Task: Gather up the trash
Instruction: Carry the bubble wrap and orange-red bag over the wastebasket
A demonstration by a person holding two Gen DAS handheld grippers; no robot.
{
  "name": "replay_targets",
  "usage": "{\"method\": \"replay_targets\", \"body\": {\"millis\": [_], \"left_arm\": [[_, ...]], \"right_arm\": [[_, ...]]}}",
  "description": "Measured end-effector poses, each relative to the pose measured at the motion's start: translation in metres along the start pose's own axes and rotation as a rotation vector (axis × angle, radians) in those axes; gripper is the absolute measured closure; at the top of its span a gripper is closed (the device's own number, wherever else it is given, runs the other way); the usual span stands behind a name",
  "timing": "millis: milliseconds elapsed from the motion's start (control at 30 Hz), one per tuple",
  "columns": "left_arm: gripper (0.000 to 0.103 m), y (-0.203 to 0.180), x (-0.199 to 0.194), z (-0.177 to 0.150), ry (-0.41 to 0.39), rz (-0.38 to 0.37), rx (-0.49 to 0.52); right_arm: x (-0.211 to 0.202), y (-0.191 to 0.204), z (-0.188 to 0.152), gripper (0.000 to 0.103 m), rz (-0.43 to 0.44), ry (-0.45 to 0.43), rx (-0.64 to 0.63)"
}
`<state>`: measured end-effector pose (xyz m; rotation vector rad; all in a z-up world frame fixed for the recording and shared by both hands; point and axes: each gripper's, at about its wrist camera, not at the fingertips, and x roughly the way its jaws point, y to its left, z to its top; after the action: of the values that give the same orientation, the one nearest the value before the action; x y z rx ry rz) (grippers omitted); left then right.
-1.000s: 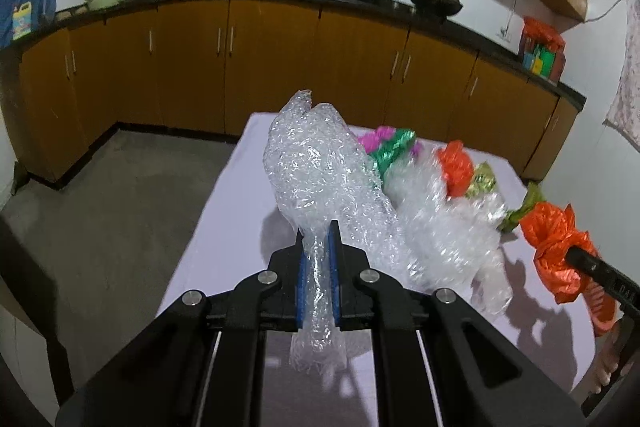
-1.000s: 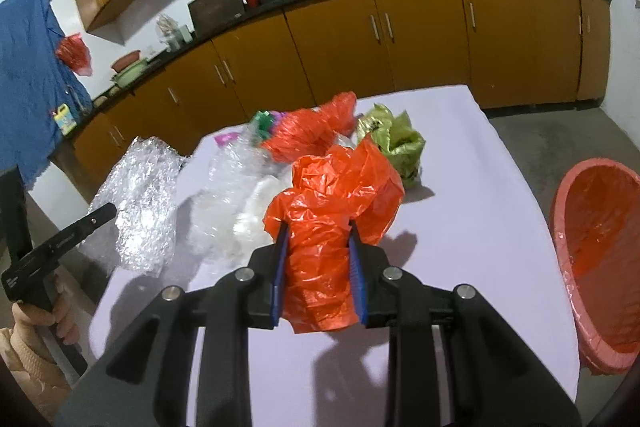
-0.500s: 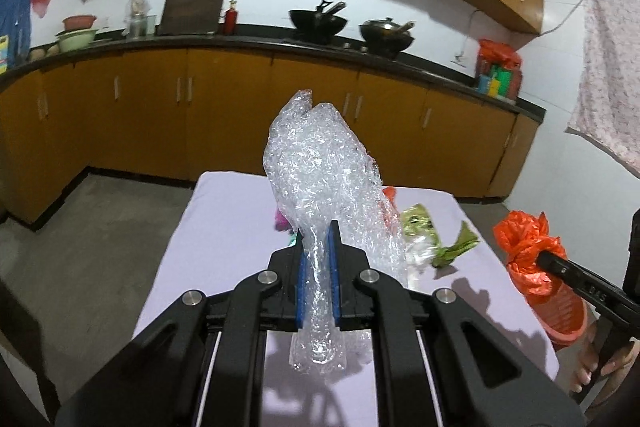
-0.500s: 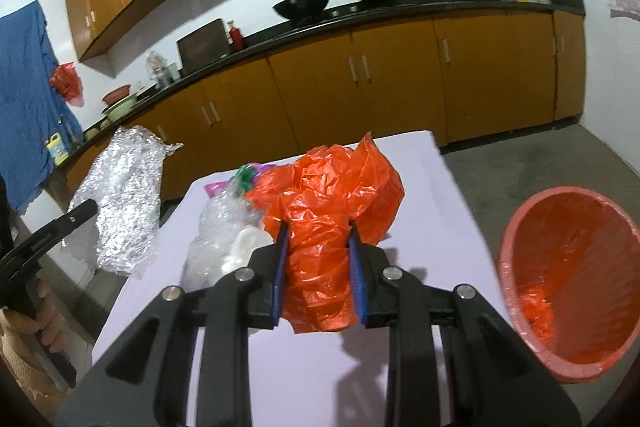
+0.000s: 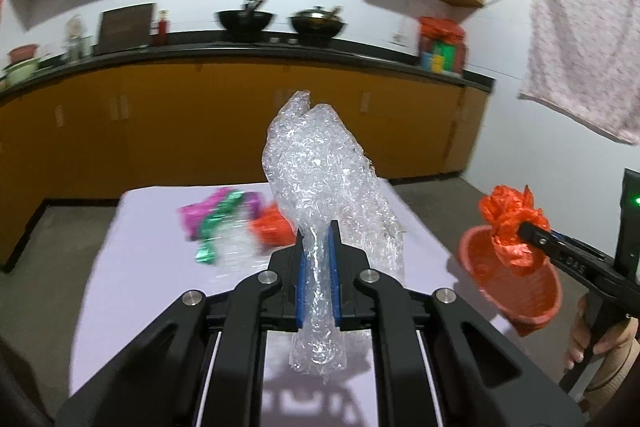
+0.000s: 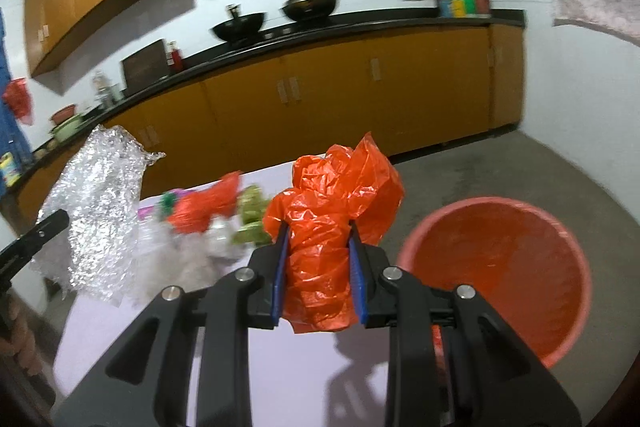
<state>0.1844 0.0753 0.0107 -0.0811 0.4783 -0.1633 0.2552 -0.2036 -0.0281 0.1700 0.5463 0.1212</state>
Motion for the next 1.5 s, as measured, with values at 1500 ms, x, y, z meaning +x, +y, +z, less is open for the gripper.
{"method": "replay_targets", "body": {"millis": [1500], "left_arm": [[0.094,-0.230,0.136,-0.036,0.155,-0.279,0.281]], "right_arm": [[-0.005,-0.185,-0.019,0.076,-0.230,-0.019,0.236]]}}
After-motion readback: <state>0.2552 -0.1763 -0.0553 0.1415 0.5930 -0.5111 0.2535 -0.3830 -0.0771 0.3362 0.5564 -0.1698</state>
